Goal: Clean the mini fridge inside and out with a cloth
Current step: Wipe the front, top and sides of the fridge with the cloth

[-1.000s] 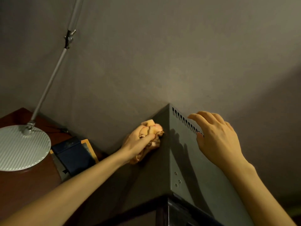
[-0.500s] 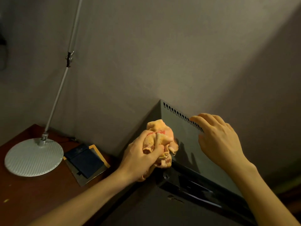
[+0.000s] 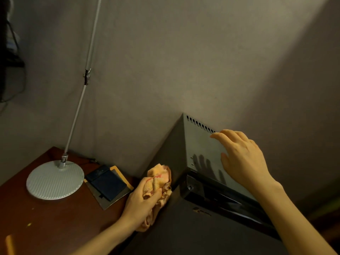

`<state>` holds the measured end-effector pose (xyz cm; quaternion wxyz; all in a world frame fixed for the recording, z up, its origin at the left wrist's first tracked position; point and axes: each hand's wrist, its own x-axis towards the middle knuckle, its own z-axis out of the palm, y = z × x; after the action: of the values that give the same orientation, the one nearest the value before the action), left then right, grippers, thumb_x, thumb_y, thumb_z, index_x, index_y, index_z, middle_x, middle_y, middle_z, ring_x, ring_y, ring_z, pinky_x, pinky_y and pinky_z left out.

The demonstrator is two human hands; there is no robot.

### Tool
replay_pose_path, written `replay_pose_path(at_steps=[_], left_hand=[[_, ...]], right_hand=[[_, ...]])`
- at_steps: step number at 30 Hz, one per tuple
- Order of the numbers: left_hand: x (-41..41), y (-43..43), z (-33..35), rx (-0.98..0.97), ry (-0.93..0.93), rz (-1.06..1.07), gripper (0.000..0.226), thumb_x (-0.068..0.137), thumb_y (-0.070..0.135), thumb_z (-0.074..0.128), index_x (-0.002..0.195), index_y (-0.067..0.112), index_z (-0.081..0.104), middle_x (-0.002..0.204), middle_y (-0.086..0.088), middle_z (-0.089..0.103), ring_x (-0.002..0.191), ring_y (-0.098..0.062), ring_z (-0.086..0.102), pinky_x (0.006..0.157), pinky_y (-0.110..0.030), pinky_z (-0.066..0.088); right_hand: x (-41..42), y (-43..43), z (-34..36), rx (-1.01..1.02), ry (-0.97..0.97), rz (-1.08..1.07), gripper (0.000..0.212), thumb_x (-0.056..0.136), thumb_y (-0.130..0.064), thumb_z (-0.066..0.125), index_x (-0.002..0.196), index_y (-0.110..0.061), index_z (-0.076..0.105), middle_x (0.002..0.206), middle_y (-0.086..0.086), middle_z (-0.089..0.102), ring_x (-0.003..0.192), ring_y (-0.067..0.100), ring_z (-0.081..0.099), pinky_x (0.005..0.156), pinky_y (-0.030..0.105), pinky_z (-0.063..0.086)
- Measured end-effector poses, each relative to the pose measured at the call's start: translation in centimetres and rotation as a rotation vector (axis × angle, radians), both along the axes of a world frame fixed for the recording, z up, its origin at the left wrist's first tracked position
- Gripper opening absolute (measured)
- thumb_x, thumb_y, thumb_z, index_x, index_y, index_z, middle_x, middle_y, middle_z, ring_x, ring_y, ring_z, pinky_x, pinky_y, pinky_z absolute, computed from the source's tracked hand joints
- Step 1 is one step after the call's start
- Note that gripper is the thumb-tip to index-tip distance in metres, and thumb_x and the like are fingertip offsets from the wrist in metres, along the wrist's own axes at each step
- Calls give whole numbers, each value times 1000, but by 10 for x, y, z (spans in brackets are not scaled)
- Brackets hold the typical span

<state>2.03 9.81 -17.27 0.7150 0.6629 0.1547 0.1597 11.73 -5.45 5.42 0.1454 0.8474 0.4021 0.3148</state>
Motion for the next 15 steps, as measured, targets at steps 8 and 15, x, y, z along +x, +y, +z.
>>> replay_pose_path(at_steps=[8, 15], left_hand=[[-9, 3, 68, 86, -298, 40, 33, 73, 53, 58, 97, 30, 62, 87, 12, 70, 82, -2, 66, 74, -22, 50], [6, 7, 135, 594, -295, 59, 42, 68, 66, 48, 103, 44, 53, 97, 21, 59, 86, 0, 59, 74, -24, 50]], right_hand=[[-2, -9, -4, 30, 43, -35, 57, 72, 2, 70, 123, -21, 59, 123, 6, 60, 112, 32, 56, 74, 44, 53], [4, -29, 0, 41, 76, -108, 59, 69, -1, 72, 123, -22, 59, 124, 6, 60, 110, 31, 57, 73, 43, 53]])
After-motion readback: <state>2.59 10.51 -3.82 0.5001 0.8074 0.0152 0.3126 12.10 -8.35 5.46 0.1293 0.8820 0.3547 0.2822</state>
